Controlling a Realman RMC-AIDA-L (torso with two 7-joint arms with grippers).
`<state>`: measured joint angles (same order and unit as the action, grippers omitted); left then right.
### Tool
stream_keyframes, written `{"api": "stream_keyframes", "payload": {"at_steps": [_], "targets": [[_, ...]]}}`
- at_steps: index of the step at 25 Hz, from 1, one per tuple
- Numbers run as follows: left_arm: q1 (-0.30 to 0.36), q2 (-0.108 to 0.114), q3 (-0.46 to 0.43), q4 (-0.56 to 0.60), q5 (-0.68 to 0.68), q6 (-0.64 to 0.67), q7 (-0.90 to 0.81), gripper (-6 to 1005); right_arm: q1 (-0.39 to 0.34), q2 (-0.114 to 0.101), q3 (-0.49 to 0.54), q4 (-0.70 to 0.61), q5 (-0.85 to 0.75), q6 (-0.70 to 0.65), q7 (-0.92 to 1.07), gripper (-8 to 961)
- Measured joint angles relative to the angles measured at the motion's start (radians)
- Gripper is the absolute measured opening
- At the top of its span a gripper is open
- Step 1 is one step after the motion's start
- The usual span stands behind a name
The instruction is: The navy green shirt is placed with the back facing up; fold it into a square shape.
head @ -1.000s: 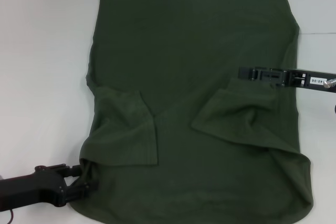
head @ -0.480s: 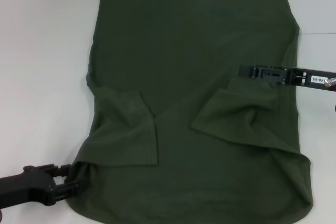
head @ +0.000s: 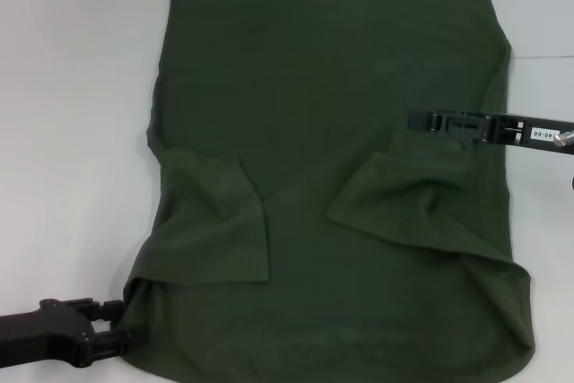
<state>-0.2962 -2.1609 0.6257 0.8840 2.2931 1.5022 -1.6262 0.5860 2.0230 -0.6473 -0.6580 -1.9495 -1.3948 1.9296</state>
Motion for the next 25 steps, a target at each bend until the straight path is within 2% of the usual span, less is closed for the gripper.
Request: {"api": "stream_keyframes", "payload": {"at_steps": [12,25], "targets": [[-0.004,0.000,0.003,0.005,0.005,0.013,-0.004,629,-0.001,-0.001,0.004,0.000,0.000,0.001,0.000,905],[-0.038,-0.001,0.004,0.001,0.008,0.052,0.002,625,0.003,-0.002,0.006,0.000,0.002,0.000,-0.002,904]]}}
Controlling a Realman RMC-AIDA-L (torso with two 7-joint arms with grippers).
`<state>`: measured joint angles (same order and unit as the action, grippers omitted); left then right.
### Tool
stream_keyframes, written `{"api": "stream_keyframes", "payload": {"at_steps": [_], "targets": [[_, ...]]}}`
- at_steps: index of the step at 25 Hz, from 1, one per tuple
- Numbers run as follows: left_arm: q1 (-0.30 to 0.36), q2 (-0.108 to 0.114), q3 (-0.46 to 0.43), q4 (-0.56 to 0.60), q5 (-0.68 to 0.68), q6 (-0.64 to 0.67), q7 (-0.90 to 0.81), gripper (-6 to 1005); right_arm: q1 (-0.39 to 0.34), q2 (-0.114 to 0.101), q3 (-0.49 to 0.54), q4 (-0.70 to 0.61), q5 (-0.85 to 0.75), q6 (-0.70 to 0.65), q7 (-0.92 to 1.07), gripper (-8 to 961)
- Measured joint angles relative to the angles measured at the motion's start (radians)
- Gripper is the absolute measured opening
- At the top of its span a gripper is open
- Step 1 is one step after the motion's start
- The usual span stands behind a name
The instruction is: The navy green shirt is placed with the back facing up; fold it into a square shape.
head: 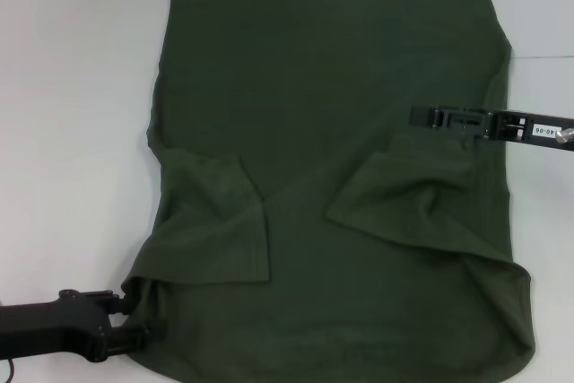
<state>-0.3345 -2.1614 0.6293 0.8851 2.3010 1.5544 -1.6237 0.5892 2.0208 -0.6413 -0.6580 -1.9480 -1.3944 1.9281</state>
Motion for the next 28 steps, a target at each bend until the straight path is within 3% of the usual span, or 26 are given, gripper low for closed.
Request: {"api": "stream_keyframes", "payload": {"at_steps": [13,19,28], "targets": [[-0.014,0.000,0.006,-0.002,0.011,-0.003,0.001,622,-0.003,-0.001,0.007,0.000,0.000,0.000,-0.003,903],[-0.024,-0.001,0.027,0.002,0.044,-0.019,-0.006,539,-0.003,-0.001,0.010,0.000,0.000,0.000,-0.012,903],[-0.030,-0.002,0.022,0.010,0.047,-0.020,-0.007,275,-0.011,-0.001,0.010,0.000,0.022,-0.008,-0.015,902]]}}
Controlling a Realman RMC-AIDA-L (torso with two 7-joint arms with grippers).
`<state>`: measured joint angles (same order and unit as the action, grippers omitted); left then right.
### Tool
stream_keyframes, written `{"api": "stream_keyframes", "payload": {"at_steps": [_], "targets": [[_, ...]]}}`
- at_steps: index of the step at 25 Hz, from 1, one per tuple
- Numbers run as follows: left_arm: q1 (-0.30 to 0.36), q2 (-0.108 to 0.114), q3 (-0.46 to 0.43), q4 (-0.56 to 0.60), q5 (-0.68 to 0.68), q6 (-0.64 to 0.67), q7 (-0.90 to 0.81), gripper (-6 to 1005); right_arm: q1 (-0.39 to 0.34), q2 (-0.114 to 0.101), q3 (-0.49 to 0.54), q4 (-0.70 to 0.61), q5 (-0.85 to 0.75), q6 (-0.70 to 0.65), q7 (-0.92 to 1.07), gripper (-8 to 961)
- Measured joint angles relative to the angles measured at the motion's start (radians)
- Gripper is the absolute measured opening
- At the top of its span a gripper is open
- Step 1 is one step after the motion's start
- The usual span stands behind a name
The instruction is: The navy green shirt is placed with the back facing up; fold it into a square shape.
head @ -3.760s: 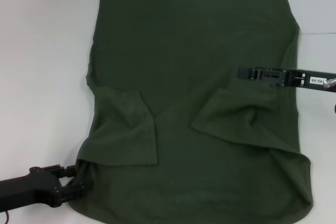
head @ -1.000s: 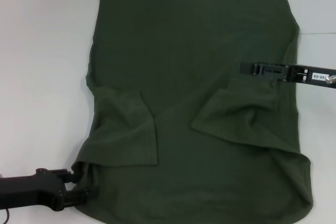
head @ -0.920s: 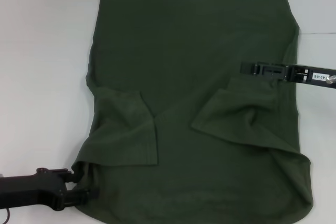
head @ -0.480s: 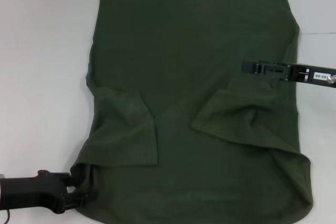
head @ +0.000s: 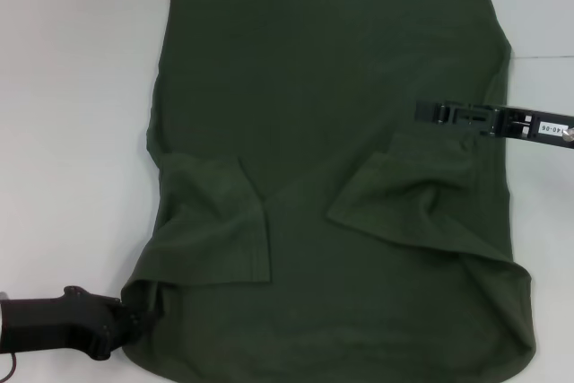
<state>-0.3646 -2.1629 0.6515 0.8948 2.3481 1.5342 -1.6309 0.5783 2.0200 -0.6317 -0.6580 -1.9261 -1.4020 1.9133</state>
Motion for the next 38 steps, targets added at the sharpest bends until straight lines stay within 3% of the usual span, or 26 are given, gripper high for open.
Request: {"api": "stream_keyframes", "payload": {"at_steps": [5,13,21,29,38], "targets": [[-0.001,0.000,-0.003,0.004,-0.001,-0.001,-0.002,89,0.000,0.000,0.000,0.000,0.001,0.000,-0.003,902],[0.000,0.000,-0.057,0.007,-0.035,0.014,-0.011,32,-0.004,-0.009,-0.005,0.000,-0.004,-0.005,-0.001,902],[0.006,0.000,-0.070,0.004,-0.084,0.061,-0.011,32,-0.048,-0.055,-0.010,0.000,-0.022,-0.111,0.014,901],[0.009,0.000,-0.075,-0.004,-0.116,0.079,-0.011,32,-0.156,-0.112,0.007,-0.014,-0.056,-0.236,0.093,901],[-0.010,-0.002,-0.067,-0.021,-0.116,0.080,-0.012,32,-0.235,-0.157,0.033,-0.013,-0.123,-0.270,0.160,900]]}}
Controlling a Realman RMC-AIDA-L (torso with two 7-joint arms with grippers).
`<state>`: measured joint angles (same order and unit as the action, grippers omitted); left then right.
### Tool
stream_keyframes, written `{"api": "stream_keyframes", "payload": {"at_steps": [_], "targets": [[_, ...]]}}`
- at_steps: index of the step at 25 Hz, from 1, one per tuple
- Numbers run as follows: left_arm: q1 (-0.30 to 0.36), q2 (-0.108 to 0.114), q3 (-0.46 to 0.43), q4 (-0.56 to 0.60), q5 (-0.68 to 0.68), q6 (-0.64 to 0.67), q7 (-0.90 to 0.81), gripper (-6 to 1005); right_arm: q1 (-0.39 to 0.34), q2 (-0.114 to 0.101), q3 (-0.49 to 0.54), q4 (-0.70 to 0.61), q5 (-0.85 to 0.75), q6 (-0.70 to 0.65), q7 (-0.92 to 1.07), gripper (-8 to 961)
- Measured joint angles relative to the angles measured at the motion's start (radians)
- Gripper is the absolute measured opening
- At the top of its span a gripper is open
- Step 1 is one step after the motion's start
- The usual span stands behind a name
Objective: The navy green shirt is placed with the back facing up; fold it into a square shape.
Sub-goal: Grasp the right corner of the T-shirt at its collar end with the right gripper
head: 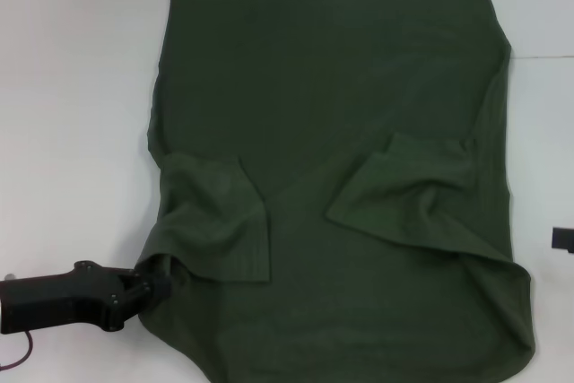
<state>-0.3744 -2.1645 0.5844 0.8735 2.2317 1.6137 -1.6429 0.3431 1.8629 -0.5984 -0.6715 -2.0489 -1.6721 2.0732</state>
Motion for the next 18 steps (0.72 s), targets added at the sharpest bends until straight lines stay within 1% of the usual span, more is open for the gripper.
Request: {"api": "stream_keyframes", "payload": {"at_steps": [3,14,18], "targets": [[-0.004,0.000,0.002,-0.010,0.000,-0.004,0.000,32,0.002,-0.001,0.020,0.007,-0.052,0.003,0.008,900],[-0.008,0.001,-0.002,-0.011,0.000,-0.010,0.002,32,0.034,0.034,0.024,0.013,-0.167,0.064,0.028,899],[-0.009,0.002,-0.003,-0.008,0.000,-0.010,0.002,32,0.038,0.037,0.027,0.018,-0.181,0.070,0.029,899]]}}
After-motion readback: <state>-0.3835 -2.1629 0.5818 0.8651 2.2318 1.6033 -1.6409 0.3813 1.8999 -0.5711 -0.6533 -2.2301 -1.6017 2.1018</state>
